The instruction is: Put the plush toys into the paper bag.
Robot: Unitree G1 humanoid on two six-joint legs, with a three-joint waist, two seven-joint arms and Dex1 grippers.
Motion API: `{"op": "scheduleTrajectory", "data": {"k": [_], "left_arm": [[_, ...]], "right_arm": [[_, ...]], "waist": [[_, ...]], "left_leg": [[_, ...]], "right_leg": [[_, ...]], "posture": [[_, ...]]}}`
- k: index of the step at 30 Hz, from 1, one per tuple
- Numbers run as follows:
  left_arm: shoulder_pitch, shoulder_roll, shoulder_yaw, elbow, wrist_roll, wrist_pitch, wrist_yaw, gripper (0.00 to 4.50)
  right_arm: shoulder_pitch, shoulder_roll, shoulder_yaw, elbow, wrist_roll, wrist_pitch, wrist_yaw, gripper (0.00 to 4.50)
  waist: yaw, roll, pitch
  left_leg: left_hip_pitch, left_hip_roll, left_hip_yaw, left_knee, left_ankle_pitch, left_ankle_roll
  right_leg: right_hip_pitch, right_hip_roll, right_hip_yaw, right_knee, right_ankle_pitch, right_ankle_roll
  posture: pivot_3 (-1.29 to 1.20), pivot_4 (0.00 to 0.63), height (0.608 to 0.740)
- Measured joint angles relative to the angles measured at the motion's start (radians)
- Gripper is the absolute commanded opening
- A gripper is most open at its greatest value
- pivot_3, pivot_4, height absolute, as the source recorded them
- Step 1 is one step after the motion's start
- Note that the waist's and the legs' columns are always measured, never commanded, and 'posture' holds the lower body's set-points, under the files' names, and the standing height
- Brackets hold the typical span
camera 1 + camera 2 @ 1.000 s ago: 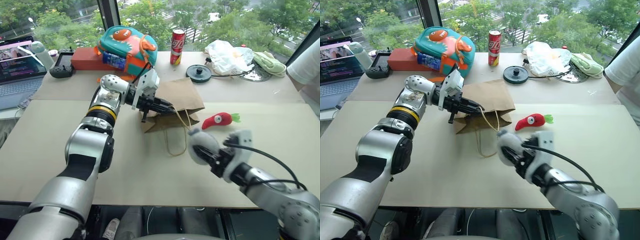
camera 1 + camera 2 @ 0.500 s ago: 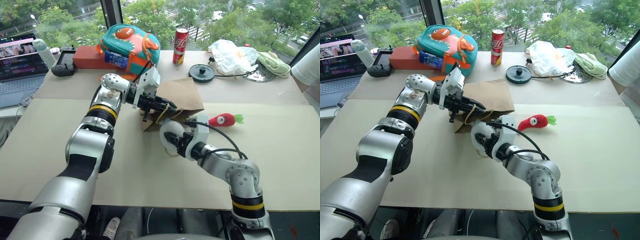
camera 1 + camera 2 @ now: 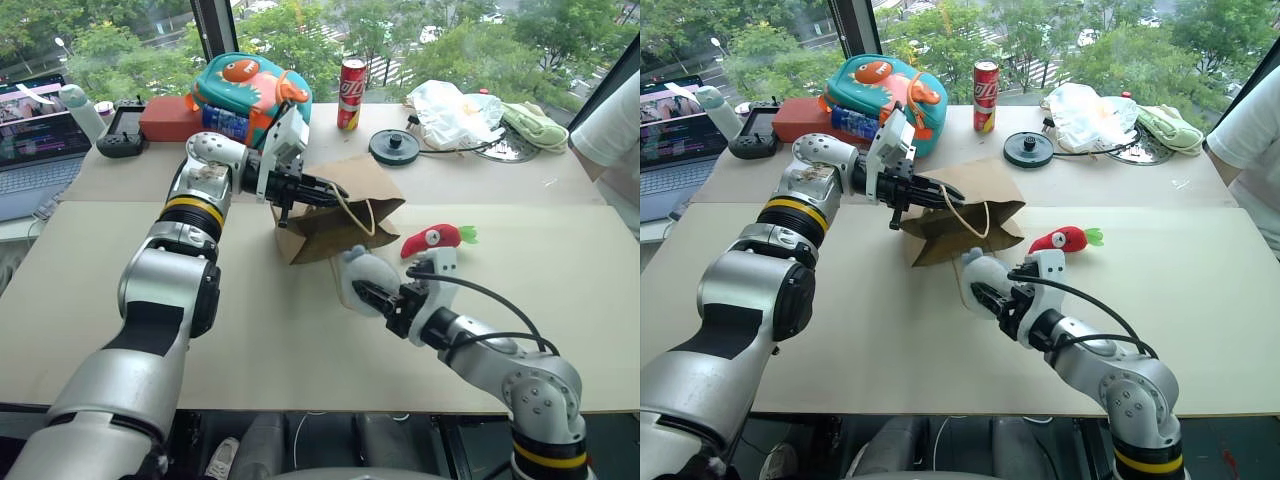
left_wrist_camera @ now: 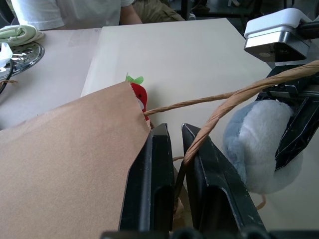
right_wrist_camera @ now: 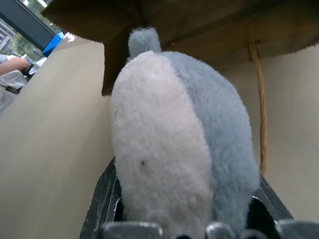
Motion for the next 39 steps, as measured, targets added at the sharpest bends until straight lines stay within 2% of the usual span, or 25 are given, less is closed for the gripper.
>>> {"op": "scheduleTrajectory", "data": {"k": [5,12,19,28,31,39], "left_arm": [[0.005,0.009,0.000,-0.014,-0.003,0.015,0.000,0.51],[0.008,0.000,0.000,-0.035,-0.005,0.027,-0.001,0.51],[0.020,-0.006,0.001,-0.044,-0.014,0.034,0.012,0.51],[0.021,-0.013,-0.007,-0.064,-0.039,0.035,0.004,0.51],[0.022,-0.014,-0.015,-0.064,-0.039,0.035,0.002,0.51],[0.045,0.003,-0.024,-0.064,-0.038,0.035,-0.002,0.51]], "right_arm": [[-0.090,0.076,0.012,0.109,-0.053,0.000,-0.059,1.79],[-0.301,0.211,0.058,0.340,-0.181,-0.008,-0.085,1.79],[-0.518,0.376,-0.071,0.609,-0.278,-0.148,-0.165,1.79],[-0.606,0.386,-0.143,0.784,-0.221,-0.220,-0.129,1.79],[-0.605,0.386,-0.043,0.789,-0.261,-0.186,-0.087,1.79],[-0.603,0.386,0.010,0.816,-0.315,-0.174,-0.050,1.79]], "waist": [[0.002,0.000,0.000],[0.001,0.000,0.000],[-0.002,0.001,0.000],[-0.021,0.001,0.000],[-0.033,0.001,0.000],[-0.048,0.001,0.000]], "left_leg": [[-0.002,0.000,0.000,0.000,0.000,0.000],[-0.002,0.000,0.000,-0.001,0.000,0.000],[-0.002,0.000,0.000,-0.003,0.000,0.000],[-0.003,-0.001,0.000,-0.006,0.000,-0.001],[-0.003,0.000,0.002,-0.007,0.001,0.000],[-0.004,-0.001,0.001,-0.007,0.001,-0.001]], "right_leg": [[-0.001,-0.001,0.000,0.002,0.000,-0.001],[-0.001,0.000,0.000,0.002,0.000,-0.001],[-0.005,-0.001,0.000,0.006,0.001,-0.001],[-0.009,-0.002,-0.001,0.009,0.001,-0.001],[-0.013,-0.002,-0.001,0.010,0.001,-0.001],[-0.013,-0.002,-0.001,0.011,0.001,-0.001]], "posture": [[0.00,0.150,0.740],[0.00,0.150,0.740],[0.00,0.150,0.740],[0.00,0.150,0.740],[0.00,0.150,0.740],[0.00,0.150,0.740]]}}
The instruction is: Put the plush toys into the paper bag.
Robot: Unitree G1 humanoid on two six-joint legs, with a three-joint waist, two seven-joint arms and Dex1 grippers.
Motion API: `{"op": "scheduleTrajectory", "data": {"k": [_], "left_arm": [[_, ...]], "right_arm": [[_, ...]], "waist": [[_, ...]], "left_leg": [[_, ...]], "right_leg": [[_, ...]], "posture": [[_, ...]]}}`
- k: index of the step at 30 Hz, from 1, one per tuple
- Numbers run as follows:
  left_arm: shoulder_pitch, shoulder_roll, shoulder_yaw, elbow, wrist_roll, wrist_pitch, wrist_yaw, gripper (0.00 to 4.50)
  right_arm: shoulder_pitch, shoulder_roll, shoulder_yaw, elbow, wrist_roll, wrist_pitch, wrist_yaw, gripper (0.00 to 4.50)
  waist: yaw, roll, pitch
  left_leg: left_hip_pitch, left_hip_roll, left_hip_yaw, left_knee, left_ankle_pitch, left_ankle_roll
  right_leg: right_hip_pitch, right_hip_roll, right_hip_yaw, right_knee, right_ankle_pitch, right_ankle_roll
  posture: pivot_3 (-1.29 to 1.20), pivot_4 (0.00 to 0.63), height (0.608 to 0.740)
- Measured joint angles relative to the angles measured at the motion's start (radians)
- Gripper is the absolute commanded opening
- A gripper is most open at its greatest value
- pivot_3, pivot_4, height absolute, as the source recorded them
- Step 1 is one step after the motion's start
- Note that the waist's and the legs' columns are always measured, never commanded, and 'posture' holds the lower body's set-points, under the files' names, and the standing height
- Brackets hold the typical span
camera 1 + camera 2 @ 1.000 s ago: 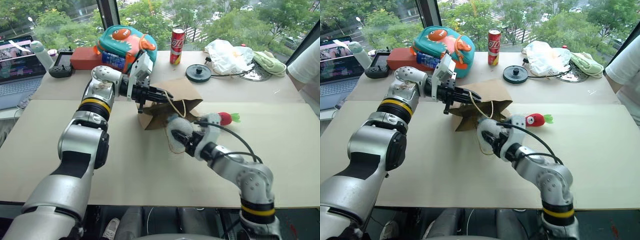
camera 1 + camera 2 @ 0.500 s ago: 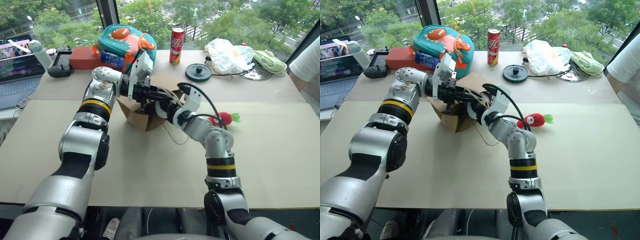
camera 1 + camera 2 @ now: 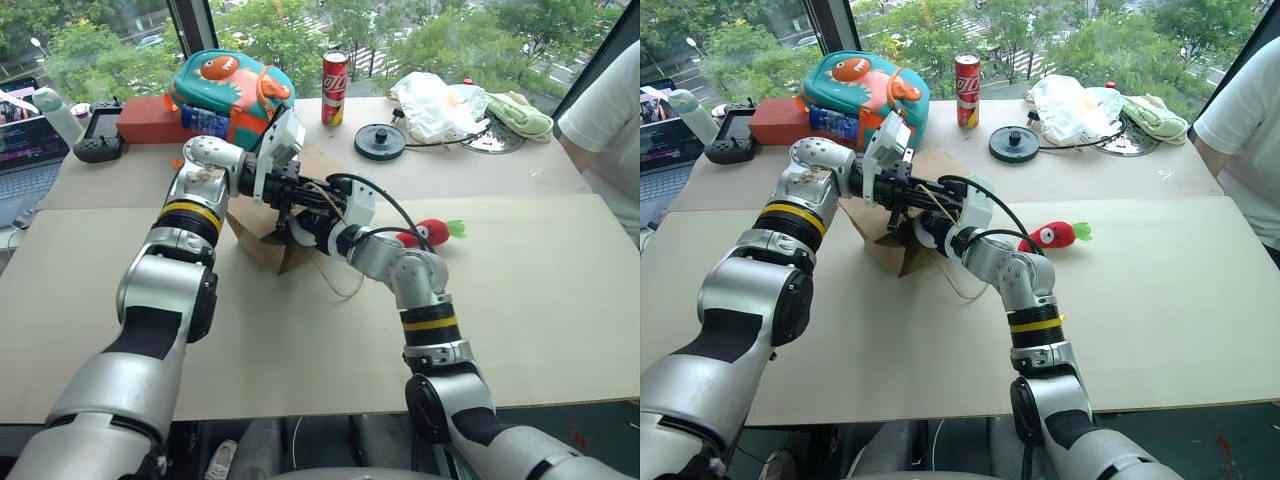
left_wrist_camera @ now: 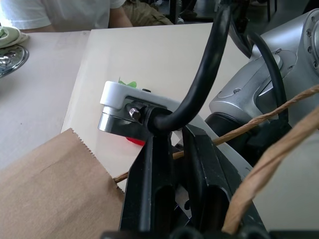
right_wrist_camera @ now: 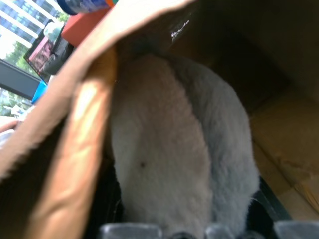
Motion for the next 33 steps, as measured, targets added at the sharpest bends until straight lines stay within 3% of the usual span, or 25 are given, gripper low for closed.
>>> {"op": "scheduleTrajectory", "data": {"k": [3,9,15,23,29,33], "left_arm": [[0.010,-0.001,-0.002,0.000,0.001,0.000,0.004,0.51],[0.011,0.000,-0.002,0.000,0.001,0.000,0.007,0.51],[0.011,0.003,0.004,-0.003,-0.002,-0.001,0.001,0.51],[0.008,0.003,0.012,-0.018,-0.006,-0.003,0.000,0.51],[0.009,-0.011,0.006,-0.021,-0.001,-0.003,0.000,0.51],[0.012,-0.008,0.006,-0.021,-0.001,-0.003,0.000,0.51]], "right_arm": [[-0.001,0.001,0.001,0.024,-0.002,-0.019,0.002,2.51],[-0.001,0.001,0.001,0.027,0.001,-0.030,0.002,4.44],[0.001,0.000,0.001,0.001,0.001,0.000,0.002,4.44],[0.175,-0.009,-0.011,-0.288,0.080,0.200,0.016,4.44],[0.206,-0.080,-0.053,-0.520,0.189,0.326,0.032,4.44],[0.270,-0.212,-0.103,-0.625,0.249,0.388,0.063,4.44]], "waist": [[0.000,0.000,0.000],[0.000,0.000,0.000],[0.000,0.000,0.000],[0.003,0.000,0.000],[0.005,0.000,0.000],[0.015,0.000,0.000]], "left_leg": [[0.000,0.000,0.000,0.000,0.000,0.000],[0.000,0.000,0.000,0.000,0.000,0.000],[0.000,0.000,0.000,0.000,0.000,0.000],[-0.002,0.000,0.000,0.000,0.000,0.000],[-0.001,0.000,0.000,0.000,0.000,0.000],[-0.002,0.000,0.000,0.001,0.000,0.000]], "right_leg": [[0.000,0.000,0.000,0.000,0.000,0.000],[0.000,0.000,0.000,0.000,0.000,0.000],[0.000,0.000,0.000,0.000,0.000,0.000],[0.000,-0.001,0.000,-0.001,0.000,0.000],[0.000,0.000,0.000,-0.001,0.000,0.000],[0.001,-0.001,0.000,-0.002,0.000,0.000]], "posture": [[0.00,0.150,0.740],[0.00,0.150,0.740],[0.00,0.150,0.740],[0.00,0.150,0.740],[0.00,0.150,0.740],[0.00,0.150,0.740]]}}
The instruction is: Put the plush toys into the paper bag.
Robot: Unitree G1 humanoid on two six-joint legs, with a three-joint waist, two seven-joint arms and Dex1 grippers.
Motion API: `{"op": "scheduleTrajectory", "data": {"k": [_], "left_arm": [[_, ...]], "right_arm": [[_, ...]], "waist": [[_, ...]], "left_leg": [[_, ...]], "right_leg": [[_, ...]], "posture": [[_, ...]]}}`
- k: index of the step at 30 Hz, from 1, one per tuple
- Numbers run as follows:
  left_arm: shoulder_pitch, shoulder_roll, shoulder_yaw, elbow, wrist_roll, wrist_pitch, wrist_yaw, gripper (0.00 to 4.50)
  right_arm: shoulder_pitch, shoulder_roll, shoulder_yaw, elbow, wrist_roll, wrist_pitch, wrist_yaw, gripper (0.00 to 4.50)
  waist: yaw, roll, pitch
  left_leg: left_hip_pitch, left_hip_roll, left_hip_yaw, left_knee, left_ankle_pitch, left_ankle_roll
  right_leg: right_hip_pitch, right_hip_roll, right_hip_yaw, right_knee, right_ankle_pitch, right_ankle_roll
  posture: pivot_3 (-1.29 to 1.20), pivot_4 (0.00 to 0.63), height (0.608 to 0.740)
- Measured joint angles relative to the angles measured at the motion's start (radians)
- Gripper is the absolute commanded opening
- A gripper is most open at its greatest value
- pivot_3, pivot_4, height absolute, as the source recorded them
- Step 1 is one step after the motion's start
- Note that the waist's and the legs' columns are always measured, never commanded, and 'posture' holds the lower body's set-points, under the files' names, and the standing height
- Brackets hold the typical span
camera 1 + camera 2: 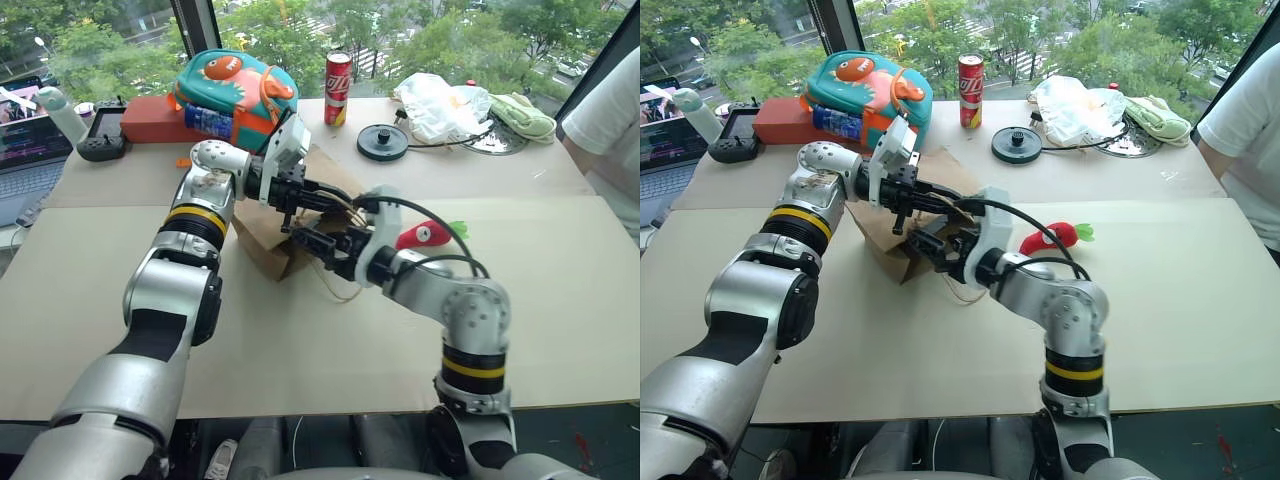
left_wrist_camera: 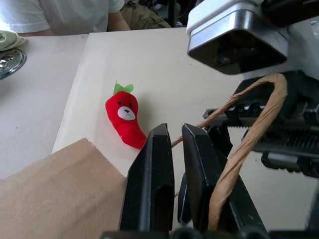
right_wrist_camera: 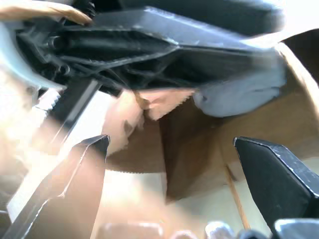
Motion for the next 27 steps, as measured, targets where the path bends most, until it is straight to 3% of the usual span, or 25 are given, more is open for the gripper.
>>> {"op": "scheduleTrajectory", "data": {"k": [4,11,20,27], "left_arm": [[0.002,0.008,0.005,0.000,0.000,0.000,0.001,0.51],[0.006,0.007,0.017,-0.013,-0.002,0.006,0.014,0.51],[0.047,0.009,0.044,-0.079,-0.018,0.067,0.033,0.51],[0.068,0.018,0.056,-0.130,-0.037,0.093,0.062,0.51]], "right_arm": [[0.063,-0.188,-0.050,-0.065,-0.005,0.026,0.046,4.44],[0.147,-0.333,-0.063,-0.098,-0.061,0.019,0.097,4.44],[0.039,-0.388,0.002,0.091,-0.311,-0.105,0.096,4.44],[-0.061,-0.298,0.035,0.340,-0.484,-0.210,0.057,4.44]], "waist": [[0.013,0.000,0.000],[0.013,0.000,0.000],[0.015,0.000,0.000],[0.014,0.000,0.000]], "left_leg": [[0.000,0.000,0.001,0.000,0.000,0.000],[0.000,0.000,0.002,0.001,0.000,0.000],[0.001,0.000,0.003,0.001,0.001,0.001],[0.001,0.000,0.003,0.000,0.001,0.001]], "right_leg": [[0.000,0.000,0.000,-0.002,0.000,0.000],[0.000,0.000,0.001,-0.002,0.000,0.000],[0.000,0.000,0.001,-0.005,0.000,0.000],[0.000,0.000,0.001,-0.001,0.000,0.000]], "posture": [[0.00,0.150,0.740],[0.00,0.150,0.740],[0.00,0.150,0.740],[0.00,0.150,0.740]]}}
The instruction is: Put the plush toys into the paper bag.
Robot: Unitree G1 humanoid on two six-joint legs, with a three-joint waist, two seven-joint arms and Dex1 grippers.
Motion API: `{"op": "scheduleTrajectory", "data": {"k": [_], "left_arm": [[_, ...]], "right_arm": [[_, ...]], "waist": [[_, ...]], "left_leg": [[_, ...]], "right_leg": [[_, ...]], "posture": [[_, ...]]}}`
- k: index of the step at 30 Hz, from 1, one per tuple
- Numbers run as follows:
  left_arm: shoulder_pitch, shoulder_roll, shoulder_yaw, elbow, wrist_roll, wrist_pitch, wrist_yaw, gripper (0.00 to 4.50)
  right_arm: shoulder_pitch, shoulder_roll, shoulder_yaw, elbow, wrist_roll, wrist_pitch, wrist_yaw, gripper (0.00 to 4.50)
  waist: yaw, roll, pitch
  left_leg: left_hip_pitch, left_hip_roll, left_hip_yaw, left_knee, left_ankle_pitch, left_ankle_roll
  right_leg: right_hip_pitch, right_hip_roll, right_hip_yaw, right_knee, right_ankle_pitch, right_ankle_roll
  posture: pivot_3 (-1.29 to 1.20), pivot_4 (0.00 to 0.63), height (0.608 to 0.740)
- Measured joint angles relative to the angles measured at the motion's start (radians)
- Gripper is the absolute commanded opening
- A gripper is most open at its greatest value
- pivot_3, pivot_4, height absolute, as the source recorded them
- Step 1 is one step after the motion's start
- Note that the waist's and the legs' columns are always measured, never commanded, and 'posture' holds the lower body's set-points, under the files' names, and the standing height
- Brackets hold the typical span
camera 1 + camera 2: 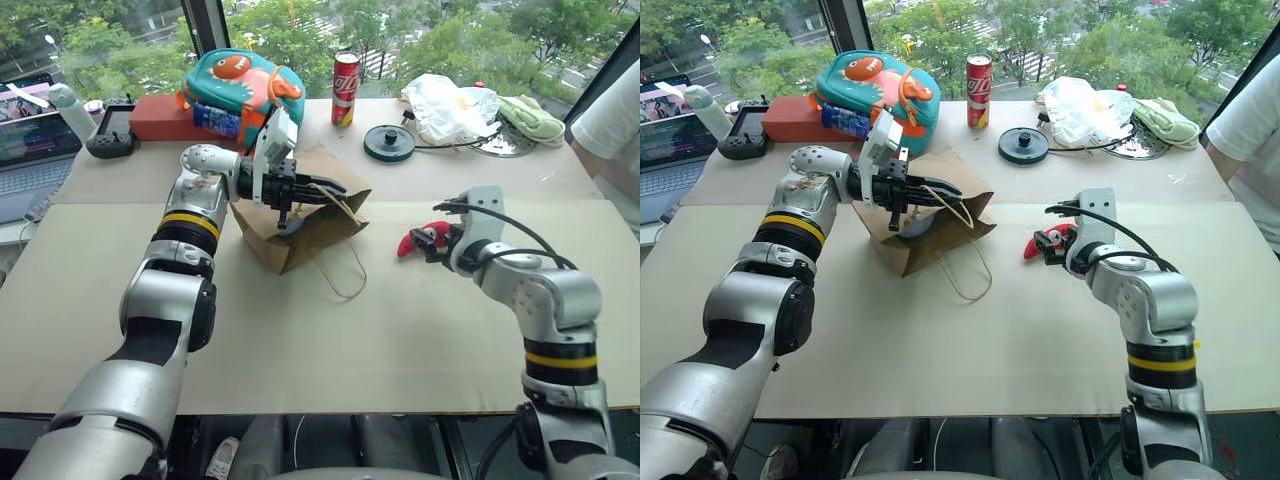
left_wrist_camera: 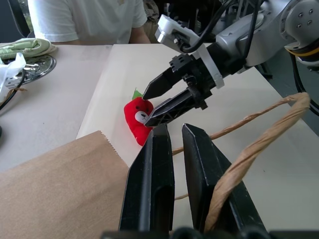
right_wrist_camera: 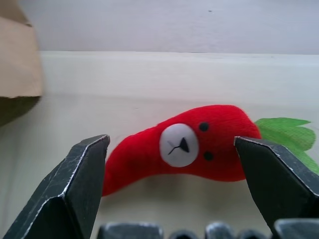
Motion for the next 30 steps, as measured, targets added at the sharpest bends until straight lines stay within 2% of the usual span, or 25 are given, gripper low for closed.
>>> {"op": "scheduleTrajectory", "data": {"k": [7,8,9,11,16,24,30], "left_arm": [[0.018,0.008,0.000,-0.031,-0.004,0.022,0.012,0.51],[0.021,0.010,0.000,-0.038,-0.004,0.024,0.013,0.51],[0.021,0.011,0.000,-0.041,-0.004,0.024,0.014,0.51],[0.025,0.014,0.000,-0.047,-0.005,0.025,0.017,0.51],[0.041,0.016,0.000,-0.056,-0.005,0.029,0.022,0.51],[0.040,0.013,0.002,-0.057,-0.008,0.039,0.043,0.51],[0.038,0.011,0.017,-0.056,-0.022,0.061,0.060,0.51]], "right_arm": [[-0.003,0.040,0.061,0.076,-0.121,-0.040,0.007,4.44],[0.002,0.044,0.061,0.076,-0.131,-0.045,0.012,4.05],[0.005,0.048,0.061,0.076,-0.139,-0.048,0.014,3.93],[0.012,0.062,0.055,0.076,-0.156,-0.057,0.017,3.39],[0.015,0.085,0.037,0.077,-0.186,-0.070,0.036,1.69],[0.084,0.108,-0.039,-0.011,-0.169,-0.080,0.096,1.69],[0.197,0.058,-0.110,-0.300,0.033,0.072,0.253,1.69]], "waist": [[0.000,0.000,0.000],[0.000,0.000,0.000],[0.000,0.000,0.000],[0.000,0.000,0.000],[-0.003,0.000,0.000],[-0.001,0.000,0.000],[-0.001,0.000,0.000]], "left_leg": [[0.002,0.000,-0.001,0.000,0.000,0.000],[0.004,0.000,-0.001,0.000,0.000,0.000],[0.005,0.000,-0.001,0.000,0.000,0.000],[0.009,0.000,-0.001,0.000,0.000,0.000],[0.010,0.000,-0.001,0.001,0.000,0.000],[0.009,0.000,-0.001,0.000,0.000,0.000],[0.006,0.000,-0.002,0.000,0.000,0.000]], "right_leg": [[0.003,0.000,0.000,0.000,0.000,0.000],[0.006,0.000,0.000,-0.001,0.000,0.000],[0.007,0.000,0.000,-0.001,0.000,0.000],[0.011,0.000,0.000,-0.007,0.000,0.000],[0.012,0.001,0.000,-0.006,0.000,0.000],[0.012,0.000,0.000,-0.006,0.000,0.000],[0.011,0.000,-0.001,-0.006,0.000,0.000]], "posture": [[0.00,0.150,0.740],[0.00,0.150,0.740],[0.00,0.150,0.740],[0.00,0.150,0.740],[0.00,0.150,0.740],[0.00,0.150,0.740],[0.00,0.150,0.740]]}}
